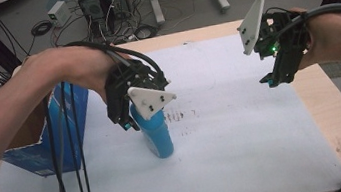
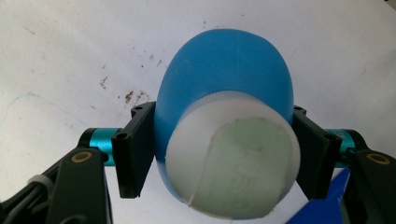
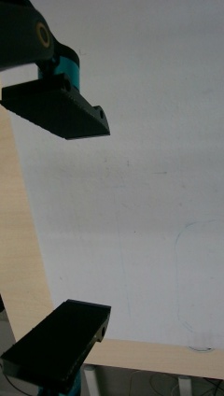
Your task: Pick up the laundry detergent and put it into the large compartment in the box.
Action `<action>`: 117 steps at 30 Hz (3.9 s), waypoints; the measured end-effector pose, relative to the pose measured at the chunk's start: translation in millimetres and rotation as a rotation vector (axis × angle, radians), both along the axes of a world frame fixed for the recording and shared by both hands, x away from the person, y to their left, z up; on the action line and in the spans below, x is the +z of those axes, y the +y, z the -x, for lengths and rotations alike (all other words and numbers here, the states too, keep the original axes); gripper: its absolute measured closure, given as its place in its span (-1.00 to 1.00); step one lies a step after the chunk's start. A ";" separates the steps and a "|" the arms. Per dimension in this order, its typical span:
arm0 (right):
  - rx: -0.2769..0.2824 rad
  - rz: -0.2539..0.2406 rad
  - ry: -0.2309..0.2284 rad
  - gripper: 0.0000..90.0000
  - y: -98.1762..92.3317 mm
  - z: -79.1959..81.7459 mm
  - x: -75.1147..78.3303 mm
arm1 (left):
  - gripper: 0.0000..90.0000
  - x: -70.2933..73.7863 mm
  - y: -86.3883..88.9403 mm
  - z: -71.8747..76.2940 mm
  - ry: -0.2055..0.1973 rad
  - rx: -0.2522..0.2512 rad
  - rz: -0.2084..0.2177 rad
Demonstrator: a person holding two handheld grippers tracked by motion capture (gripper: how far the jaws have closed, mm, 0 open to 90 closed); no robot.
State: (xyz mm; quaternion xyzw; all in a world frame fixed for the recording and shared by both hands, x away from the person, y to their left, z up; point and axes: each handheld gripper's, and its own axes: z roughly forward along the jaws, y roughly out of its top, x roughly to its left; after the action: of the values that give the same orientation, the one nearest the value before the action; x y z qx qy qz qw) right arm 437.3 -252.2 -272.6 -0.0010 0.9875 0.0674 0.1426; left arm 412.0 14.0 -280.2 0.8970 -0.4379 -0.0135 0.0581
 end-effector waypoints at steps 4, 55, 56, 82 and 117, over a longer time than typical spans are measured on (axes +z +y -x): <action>0.001 0.001 -0.002 -0.75 -0.9 -0.8 -0.6 | -0.27 1.1 0.7 0.1 0.000 0.000 -0.001; 0.031 -0.039 -0.033 -0.75 1.4 8.1 8.1 | -0.15 125.2 -4.0 -4.7 -0.009 0.782 0.025; 0.032 -0.038 -0.034 -0.75 1.6 8.1 8.0 | -0.15 130.1 -3.0 -5.4 -0.002 0.812 0.031; 0.050 -0.031 -0.035 -0.75 7.3 7.6 3.6 | -0.15 169.6 100.5 -26.2 -0.033 1.625 0.062; 0.039 -0.022 -0.006 -0.75 8.6 2.8 -0.3 | -0.15 173.6 217.3 -14.1 -0.086 1.852 0.018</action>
State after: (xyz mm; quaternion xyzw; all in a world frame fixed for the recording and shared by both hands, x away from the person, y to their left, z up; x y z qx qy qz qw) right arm 434.5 -243.5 -272.9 -0.0190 0.9860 0.0812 0.1444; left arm 426.0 231.3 -106.6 0.8883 0.4516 0.0750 0.0363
